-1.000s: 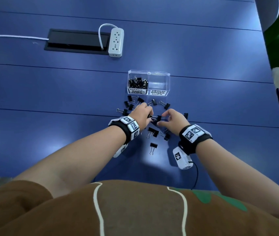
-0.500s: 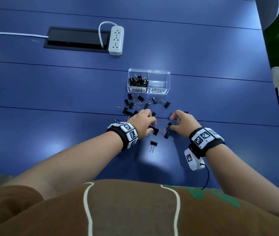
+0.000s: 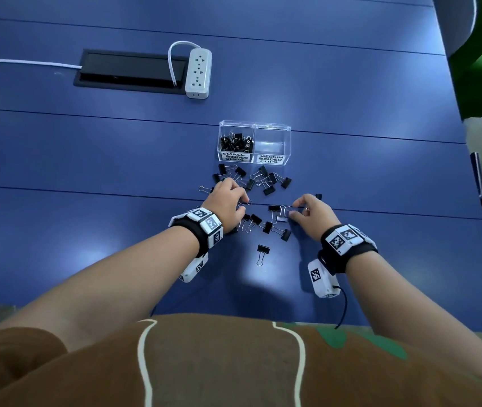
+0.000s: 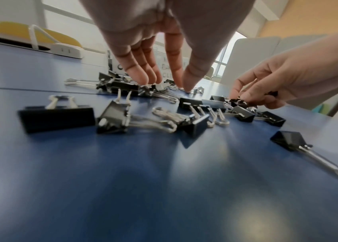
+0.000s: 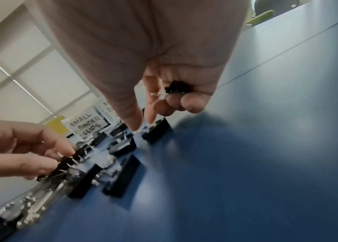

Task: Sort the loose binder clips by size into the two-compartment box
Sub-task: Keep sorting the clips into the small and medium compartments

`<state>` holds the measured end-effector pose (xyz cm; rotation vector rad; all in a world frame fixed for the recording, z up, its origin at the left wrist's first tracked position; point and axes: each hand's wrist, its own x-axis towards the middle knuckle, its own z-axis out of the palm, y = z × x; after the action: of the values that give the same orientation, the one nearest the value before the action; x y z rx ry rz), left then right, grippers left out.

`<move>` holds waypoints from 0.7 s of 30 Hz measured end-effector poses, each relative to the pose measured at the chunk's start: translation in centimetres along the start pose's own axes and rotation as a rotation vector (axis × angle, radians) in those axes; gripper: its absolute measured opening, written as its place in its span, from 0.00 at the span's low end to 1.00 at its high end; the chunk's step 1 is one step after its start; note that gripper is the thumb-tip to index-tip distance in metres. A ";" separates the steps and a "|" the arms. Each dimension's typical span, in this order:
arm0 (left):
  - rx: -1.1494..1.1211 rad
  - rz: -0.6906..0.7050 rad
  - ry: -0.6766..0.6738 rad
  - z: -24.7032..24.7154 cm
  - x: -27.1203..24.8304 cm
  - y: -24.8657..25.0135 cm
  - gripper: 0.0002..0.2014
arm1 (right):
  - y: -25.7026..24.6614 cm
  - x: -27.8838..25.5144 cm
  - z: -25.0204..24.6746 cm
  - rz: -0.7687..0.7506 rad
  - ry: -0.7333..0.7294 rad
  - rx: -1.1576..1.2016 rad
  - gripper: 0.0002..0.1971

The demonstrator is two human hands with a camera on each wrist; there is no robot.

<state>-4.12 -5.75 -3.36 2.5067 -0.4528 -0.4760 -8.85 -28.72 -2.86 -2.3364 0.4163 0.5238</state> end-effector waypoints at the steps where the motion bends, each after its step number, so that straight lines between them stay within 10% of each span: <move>1: 0.002 -0.019 0.020 -0.2 -0.2 -0.3 0.08 | -0.7 0.4 -0.1 -0.015 0.006 0.019 0.04; 21: -0.066 -0.153 0.140 -2.3 -1.7 -4.8 0.13 | -15.7 8.4 -1.3 -0.310 0.073 -0.080 0.18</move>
<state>-3.63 -0.19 -3.86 2.5009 -0.1886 -0.3636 5.50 -19.76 2.83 -2.4421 0.0628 0.3117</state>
